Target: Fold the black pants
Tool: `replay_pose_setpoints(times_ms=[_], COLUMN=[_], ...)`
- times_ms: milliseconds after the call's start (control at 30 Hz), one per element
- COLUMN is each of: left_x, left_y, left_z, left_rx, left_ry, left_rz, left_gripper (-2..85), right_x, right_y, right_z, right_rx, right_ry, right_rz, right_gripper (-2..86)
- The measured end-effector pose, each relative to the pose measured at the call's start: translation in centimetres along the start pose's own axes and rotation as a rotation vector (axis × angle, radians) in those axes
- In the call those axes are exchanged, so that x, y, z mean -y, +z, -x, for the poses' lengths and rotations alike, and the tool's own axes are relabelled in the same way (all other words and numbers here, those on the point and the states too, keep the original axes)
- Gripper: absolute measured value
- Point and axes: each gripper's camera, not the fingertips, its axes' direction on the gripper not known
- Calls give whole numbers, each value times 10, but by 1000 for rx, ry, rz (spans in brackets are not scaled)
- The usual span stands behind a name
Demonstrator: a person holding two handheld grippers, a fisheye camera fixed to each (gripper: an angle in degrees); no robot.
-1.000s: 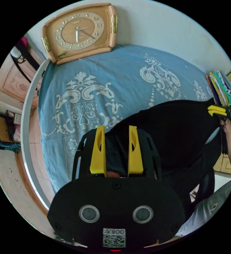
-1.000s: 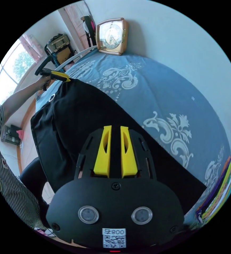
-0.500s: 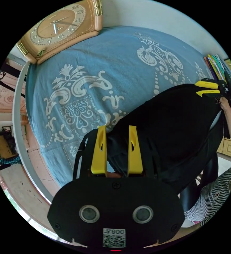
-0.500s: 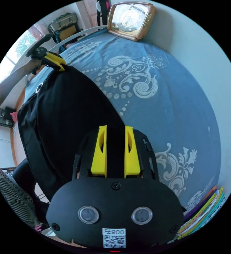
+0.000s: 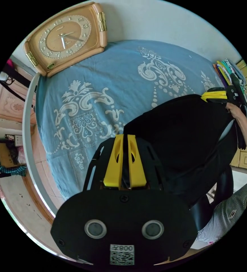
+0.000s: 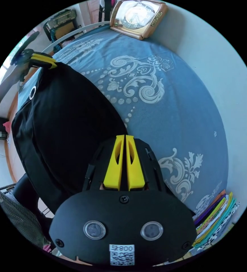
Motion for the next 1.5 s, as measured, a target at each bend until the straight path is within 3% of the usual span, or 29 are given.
replay_pose_setpoints(times_ms=[300,667,1500], left_x=[-51,-173,-383], left_y=[-113,-231,-352], left_z=[-39,-109,-184], left_rx=[4,-15,45], left_ry=[8,65,126], left_rz=[-119,-181,-63], left_gripper=[20,19,15], right_x=[-45,-148,-230], right_y=[-145,-296,-411], right_z=[20,123,313], right_rx=[-30,-87,-13], right_ry=[46,32,-107], right_rz=[-110,-161,-12], right_gripper=[4,5,4])
